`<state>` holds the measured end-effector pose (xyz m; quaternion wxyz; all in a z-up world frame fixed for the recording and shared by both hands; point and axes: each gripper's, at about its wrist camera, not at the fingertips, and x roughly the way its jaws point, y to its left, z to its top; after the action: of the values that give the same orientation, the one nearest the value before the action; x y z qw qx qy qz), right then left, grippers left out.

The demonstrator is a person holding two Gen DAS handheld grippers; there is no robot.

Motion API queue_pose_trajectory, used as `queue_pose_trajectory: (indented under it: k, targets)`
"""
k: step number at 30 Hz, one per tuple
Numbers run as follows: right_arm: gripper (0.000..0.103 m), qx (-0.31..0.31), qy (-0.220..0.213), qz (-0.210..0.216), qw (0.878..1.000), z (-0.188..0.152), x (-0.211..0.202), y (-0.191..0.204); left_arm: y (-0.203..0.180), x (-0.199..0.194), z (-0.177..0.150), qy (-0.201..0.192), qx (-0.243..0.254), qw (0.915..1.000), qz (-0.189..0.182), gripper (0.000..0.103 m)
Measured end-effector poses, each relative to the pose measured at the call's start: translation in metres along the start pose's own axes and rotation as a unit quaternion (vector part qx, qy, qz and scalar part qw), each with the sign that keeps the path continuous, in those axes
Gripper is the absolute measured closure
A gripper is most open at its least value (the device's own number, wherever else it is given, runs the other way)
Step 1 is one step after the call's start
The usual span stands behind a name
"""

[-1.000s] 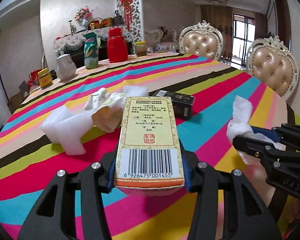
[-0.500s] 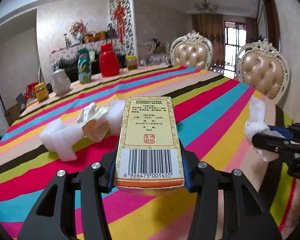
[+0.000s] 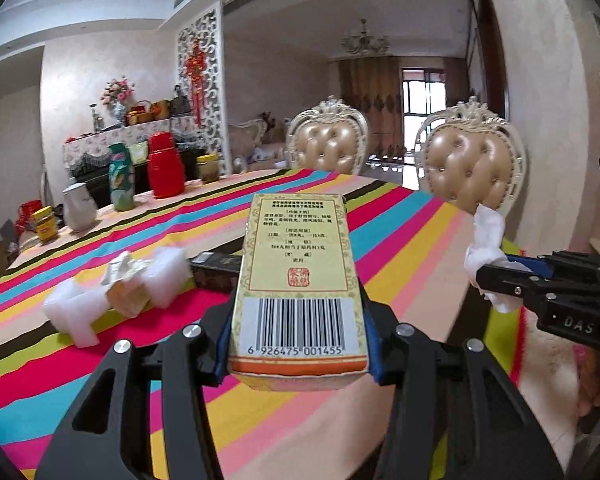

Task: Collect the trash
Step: 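Carry the medicine box and tissue with both tools to the pink wastebasket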

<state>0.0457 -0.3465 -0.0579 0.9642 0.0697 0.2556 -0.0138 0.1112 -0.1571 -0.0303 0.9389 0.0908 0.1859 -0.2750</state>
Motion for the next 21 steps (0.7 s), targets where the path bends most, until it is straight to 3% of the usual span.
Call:
queue_pose_trajectory:
  k: [12, 21]
  targets:
    - [0.071, 0.010, -0.041, -0.097, 0.994, -0.015, -0.061, -0.057, -0.086, 0.004, 0.016, -0.026, 0.030, 0.9953, -0.088, 0.054]
    - [0.071, 0.044, -0.042, -0.179, 0.982, -0.040, -0.104, -0.116, -0.163, 0.010, 0.025, -0.031, 0.053, 0.9843, -0.165, 0.054]
